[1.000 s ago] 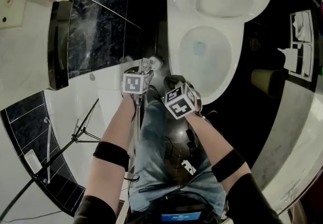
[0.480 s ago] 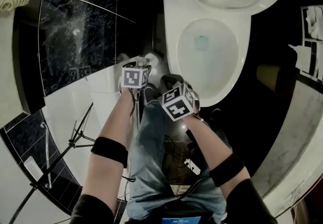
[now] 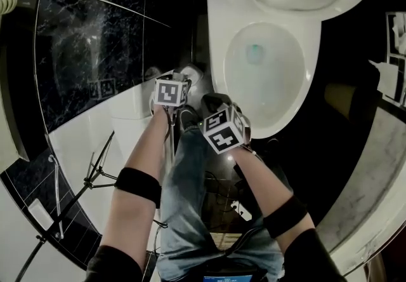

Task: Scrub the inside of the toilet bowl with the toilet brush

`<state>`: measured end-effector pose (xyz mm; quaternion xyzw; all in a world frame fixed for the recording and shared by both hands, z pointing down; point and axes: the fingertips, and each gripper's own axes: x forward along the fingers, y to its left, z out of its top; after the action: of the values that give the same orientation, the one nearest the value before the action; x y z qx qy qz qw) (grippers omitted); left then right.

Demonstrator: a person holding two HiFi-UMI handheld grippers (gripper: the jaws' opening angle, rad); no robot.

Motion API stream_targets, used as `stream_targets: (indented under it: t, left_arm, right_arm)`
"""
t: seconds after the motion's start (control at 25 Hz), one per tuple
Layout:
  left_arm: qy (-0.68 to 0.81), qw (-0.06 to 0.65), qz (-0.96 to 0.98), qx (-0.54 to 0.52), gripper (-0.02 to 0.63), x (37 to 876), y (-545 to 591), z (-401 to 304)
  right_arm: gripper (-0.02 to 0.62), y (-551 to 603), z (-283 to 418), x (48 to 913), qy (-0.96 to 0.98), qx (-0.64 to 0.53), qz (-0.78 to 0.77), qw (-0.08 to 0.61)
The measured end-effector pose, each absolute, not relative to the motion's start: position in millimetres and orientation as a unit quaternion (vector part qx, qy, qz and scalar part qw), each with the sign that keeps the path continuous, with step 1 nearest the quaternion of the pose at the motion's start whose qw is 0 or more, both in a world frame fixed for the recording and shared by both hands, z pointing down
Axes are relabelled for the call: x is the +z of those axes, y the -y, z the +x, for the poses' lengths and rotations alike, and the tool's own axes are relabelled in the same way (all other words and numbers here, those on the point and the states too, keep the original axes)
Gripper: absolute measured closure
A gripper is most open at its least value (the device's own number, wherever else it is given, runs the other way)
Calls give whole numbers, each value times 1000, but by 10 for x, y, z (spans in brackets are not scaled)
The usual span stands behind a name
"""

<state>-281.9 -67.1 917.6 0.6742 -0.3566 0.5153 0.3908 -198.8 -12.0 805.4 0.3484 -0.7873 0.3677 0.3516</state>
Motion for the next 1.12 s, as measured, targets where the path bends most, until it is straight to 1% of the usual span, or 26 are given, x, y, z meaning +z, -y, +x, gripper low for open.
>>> stream_targets:
  t: [0.2,0.28,0.52,0.88,1.12]
  left_arm:
    - [354,397,670,518,315,9328,667,-2831]
    - [353,396,672,516,347,9364,669,-2816]
    - [354,390,673,520,362,9400,713,-2841]
    - [339,355,670,557,413,9359,699,-2867]
    - [327,330,680,567,425,9347,637,-2864]
  right_arm:
    - [589,174,-2047,8094,789,368,350,346]
    - [589,190,-2059,8106,790,368,350,344]
    - [589,179,-2099,8129,792,369,347,342]
    - [589,151,-2141,8132,791,373,344,340]
    - [589,142,-2153,8106,792,375,344,337]
